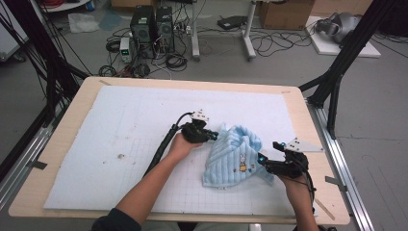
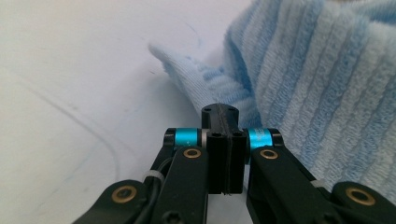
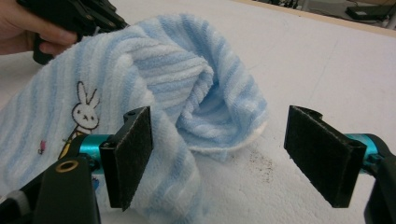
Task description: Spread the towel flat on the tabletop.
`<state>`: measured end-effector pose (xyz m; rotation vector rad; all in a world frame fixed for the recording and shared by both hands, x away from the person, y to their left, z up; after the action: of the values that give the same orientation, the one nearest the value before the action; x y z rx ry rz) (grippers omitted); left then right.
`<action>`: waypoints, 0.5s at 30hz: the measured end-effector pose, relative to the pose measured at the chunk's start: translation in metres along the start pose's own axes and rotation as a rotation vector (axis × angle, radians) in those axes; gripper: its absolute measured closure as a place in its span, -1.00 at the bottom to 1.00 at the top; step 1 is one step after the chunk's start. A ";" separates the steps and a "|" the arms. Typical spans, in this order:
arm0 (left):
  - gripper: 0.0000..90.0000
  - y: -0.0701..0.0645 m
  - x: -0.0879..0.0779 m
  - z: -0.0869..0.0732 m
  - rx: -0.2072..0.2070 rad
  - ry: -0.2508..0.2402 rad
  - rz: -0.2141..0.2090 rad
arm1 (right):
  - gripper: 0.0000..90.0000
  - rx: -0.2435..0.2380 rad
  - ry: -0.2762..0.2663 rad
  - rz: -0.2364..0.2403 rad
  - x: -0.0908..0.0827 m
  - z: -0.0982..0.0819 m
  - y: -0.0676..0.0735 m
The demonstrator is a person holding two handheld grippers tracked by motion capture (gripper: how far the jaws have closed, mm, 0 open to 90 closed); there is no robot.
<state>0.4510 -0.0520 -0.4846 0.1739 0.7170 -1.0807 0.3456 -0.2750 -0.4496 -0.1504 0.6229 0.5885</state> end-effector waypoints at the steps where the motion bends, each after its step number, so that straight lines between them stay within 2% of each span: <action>1: 0.99 0.003 -0.001 0.002 -0.015 -0.016 0.021 | -0.49 0.002 -0.001 0.000 0.001 0.001 0.000; 2: 0.91 0.005 -0.001 0.006 -0.032 -0.041 0.041 | -0.49 0.009 -0.003 0.003 0.001 0.002 0.001; 3: 0.61 0.005 0.000 0.008 -0.047 -0.055 0.046 | -0.48 0.007 -0.008 0.006 0.001 0.003 0.002; 4: 0.62 0.004 0.001 0.010 -0.039 -0.057 0.047 | -0.48 0.004 -0.009 0.006 0.000 0.003 0.003; 5: 0.58 0.002 0.004 0.011 -0.026 -0.047 0.055 | -0.48 0.000 -0.012 0.008 0.000 0.004 0.004; 8: 0.10 0.000 0.014 0.011 -0.043 -0.013 0.084 | -0.48 0.004 -0.018 0.008 -0.001 0.003 0.001; 11: 0.02 -0.003 0.027 0.008 -0.015 0.058 0.119 | -0.48 0.021 -0.017 0.013 0.000 0.001 -0.001; 12: 0.04 -0.005 0.031 0.006 -0.003 0.081 0.128 | -0.48 0.020 -0.017 0.014 0.000 0.000 -0.001; 14: 0.13 -0.007 0.034 0.006 0.058 0.106 0.190 | -0.48 0.015 -0.019 0.012 -0.001 0.000 -0.001; 15: 0.24 -0.007 0.033 0.006 0.061 0.108 0.196 | -0.48 0.019 -0.020 0.012 -0.002 0.000 -0.001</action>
<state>0.4568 -0.0827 -0.4990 0.3498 0.7477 -0.9111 0.3450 -0.2770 -0.4484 -0.1225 0.6100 0.5950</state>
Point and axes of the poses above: each handheld gripper's, and its own axes: x roughly forward along the jaws, z roughly out of its top, y roughly to its left, the point moved 8 cm from there along x, roughly forward along the jaws, and after that the axes turned 7 degrees about y, right-handed, at the moved point
